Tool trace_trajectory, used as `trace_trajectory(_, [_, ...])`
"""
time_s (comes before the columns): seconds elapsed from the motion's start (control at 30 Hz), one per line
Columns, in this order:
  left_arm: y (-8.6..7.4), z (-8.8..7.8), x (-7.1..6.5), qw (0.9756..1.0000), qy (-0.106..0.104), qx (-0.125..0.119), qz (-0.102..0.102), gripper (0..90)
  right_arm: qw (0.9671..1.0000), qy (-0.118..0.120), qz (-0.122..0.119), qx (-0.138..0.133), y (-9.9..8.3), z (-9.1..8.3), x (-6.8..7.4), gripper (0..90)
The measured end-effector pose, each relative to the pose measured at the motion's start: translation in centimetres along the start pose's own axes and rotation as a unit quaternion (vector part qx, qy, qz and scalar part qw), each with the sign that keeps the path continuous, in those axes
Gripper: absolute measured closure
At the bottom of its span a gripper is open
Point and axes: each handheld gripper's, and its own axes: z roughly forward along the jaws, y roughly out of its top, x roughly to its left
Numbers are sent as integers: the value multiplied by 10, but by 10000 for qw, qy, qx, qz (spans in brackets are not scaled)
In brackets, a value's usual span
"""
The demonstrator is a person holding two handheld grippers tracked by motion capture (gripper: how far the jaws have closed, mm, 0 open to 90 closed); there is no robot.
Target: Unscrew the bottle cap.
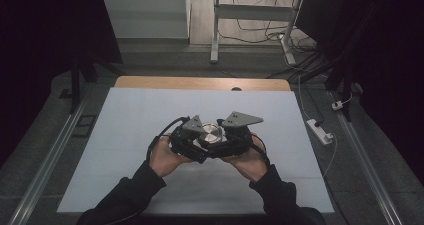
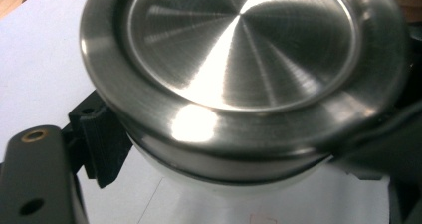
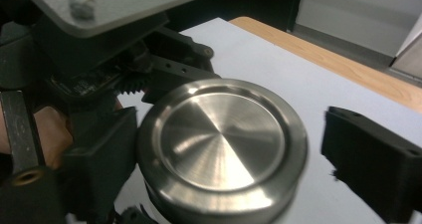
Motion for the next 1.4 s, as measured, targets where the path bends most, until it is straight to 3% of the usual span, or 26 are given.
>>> trace_trajectory(0.07, [0, 0, 0, 10000, -4, 0, -4, 156, 10000, 11, -92, -6, 1, 2, 2, 189])
trace_trajectory(0.27, [0, -3, 2, 9998, -158, 22, 87, 156, 9997, 128, -218, -22, 2, 2, 2, 195])
trace_trajectory(0.37, [0, -5, 2, 9992, -344, 10, 220, 156, 9963, 739, -428, -60, 2, -1, -8, 195])
trace_trajectory(0.43, [0, -5, 1, 9983, -473, 25, 327, 156, 9918, 1168, -526, -46, 2, -2, -16, 195])
trace_trajectory(0.47, [0, -5, 1, 9975, -570, 29, 406, 156, 9918, 1168, -526, -46, 2, -2, -16, 195])
trace_trajectory(0.5, [0, -5, 1, 9967, -672, 13, 450, 156, 9848, 1624, -608, -55, 1, -4, -23, 195])
trace_trajectory(0.57, [0, -3, -1, 9949, -878, -9, 500, 156, 9759, 2084, -651, -18, -1, -4, -31, 194])
trace_trajectory(0.6, [0, -2, -2, 9943, -931, -1, 512, 156, 9759, 2084, -651, -18, -1, -4, -31, 194])
trace_trajectory(0.63, [0, -1, -2, 9938, -948, 56, 572, 156, 9695, 2371, -613, 52, -3, -4, -37, 189])
trace_trajectory(0.67, [0, 0, -3, 9938, -950, 65, 569, 156, 9689, 2413, -539, 104, -3, -3, -39, 167])
trace_trajectory(0.73, [1, 0, -3, 9943, -900, 62, 577, 156, 9739, 2255, -236, 128, -3, -2, -39, 52])
trace_trajectory(0.8, [1, -2, -4, 9958, -770, 57, 497, 156, 9792, 2024, 11, 123, 0, -5, -39, 15])
trace_trajectory(0.83, [1, -3, -3, 9965, -695, 40, 457, 156, 9792, 2024, 11, 123, 0, -5, -39, 15])
trace_trajectory(0.87, [1, -5, -2, 9971, -632, 39, 421, 156, 9874, 1576, 67, 119, 5, -10, -34, 9])
trace_trajectory(0.9, [1, -6, -1, 9977, -552, 20, 381, 156, 9911, 1320, 87, 131, 7, -12, -30, 13])
trace_trajectory(0.93, [1, -6, 0, 9983, -469, 18, 340, 156, 9911, 1320, 87, 131, 7, -12, -30, 13])
trace_trajectory(0.97, [1, -7, 0, 9988, -405, 12, 270, 156, 9951, 980, 38, 151, 10, -15, -20, 30])
trace_trajectory(1.03, [0, -8, 2, 9993, -332, -4, 147, 156, 9969, 750, -75, 218, 11, -15, -10, 45])
trace_trajectory(1.1, [0, -8, 2, 9993, -328, 9, 160, 156, 9981, 528, -182, 244, 12, -12, -1, 75])
trace_trajectory(1.13, [0, -8, 2, 9993, -328, 9, 160, 156, 9981, 528, -182, 244, 12, -12, -1, 75])
trace_trajectory(1.17, [1, -8, 1, 9993, -340, 14, 184, 156, 9985, 426, -261, 229, 12, -9, 4, 124])
trace_trajectory(1.3, [1, -6, -1, 9989, -395, 25, 249, 156, 9985, 401, -317, 220, 9, -8, 2, 193])
trace_trajectory(1.4, [1, -4, -2, 9984, -469, 34, 324, 156, 9964, 652, -485, 253, 7, -9, -2, 195])
